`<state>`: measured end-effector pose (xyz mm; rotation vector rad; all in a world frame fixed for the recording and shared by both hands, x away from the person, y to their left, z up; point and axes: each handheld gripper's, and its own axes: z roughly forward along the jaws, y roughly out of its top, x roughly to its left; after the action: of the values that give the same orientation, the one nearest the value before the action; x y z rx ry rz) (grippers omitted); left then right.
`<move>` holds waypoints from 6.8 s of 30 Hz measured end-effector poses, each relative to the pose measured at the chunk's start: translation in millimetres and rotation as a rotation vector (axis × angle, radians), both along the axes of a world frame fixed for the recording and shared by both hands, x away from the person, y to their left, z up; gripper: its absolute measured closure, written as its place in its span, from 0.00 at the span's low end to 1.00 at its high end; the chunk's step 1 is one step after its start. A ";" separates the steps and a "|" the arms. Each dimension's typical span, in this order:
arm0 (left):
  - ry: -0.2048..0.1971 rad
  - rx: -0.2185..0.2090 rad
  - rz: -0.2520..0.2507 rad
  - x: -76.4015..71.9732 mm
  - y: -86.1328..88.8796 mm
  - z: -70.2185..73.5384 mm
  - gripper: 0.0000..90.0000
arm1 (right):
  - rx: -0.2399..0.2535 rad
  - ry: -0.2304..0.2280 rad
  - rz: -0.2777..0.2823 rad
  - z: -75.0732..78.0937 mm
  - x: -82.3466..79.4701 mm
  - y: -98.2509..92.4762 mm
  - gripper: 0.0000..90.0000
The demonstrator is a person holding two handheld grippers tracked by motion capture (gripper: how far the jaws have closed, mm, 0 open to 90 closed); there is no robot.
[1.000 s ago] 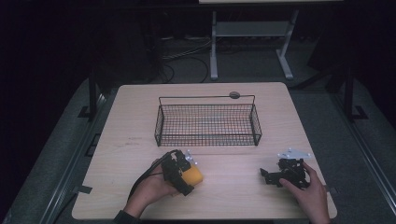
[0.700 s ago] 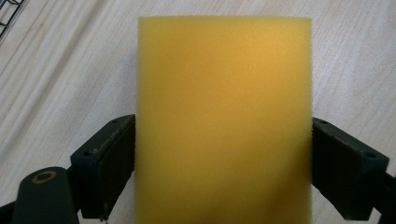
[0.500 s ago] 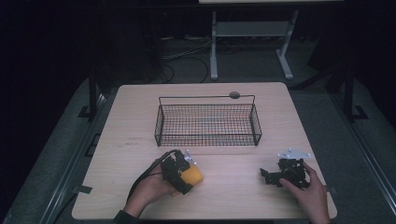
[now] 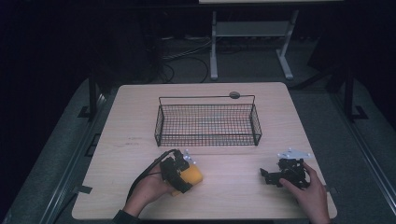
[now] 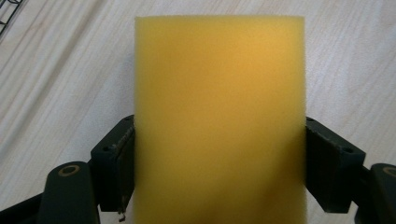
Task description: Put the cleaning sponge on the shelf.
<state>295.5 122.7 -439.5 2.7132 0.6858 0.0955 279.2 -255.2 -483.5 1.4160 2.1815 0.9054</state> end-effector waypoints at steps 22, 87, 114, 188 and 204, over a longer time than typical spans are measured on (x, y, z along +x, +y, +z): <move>-0.021 -0.049 0.035 3.8 6.4 23.8 0.26 | 0.001 0.001 -0.002 0.1 -0.1 0.1 0.00; -0.078 -0.116 0.121 77.8 9.6 96.6 0.26 | 0.001 0.001 -0.001 0.2 -0.2 0.1 0.00; -0.126 -0.094 0.210 136.5 14.8 101.1 0.26 | 0.001 0.001 -0.002 0.1 -0.1 0.1 0.00; -0.016 -0.026 0.330 180.8 21.0 23.4 0.24 | 0.001 0.000 -0.001 0.0 0.0 0.1 0.00; -0.046 -0.054 0.326 178.8 22.2 38.8 0.20 | 0.001 0.000 -0.001 0.0 0.0 0.1 0.00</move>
<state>474.2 144.9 -400.7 2.5169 1.0938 0.2138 279.1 -255.1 -483.5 1.4177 2.1808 0.9057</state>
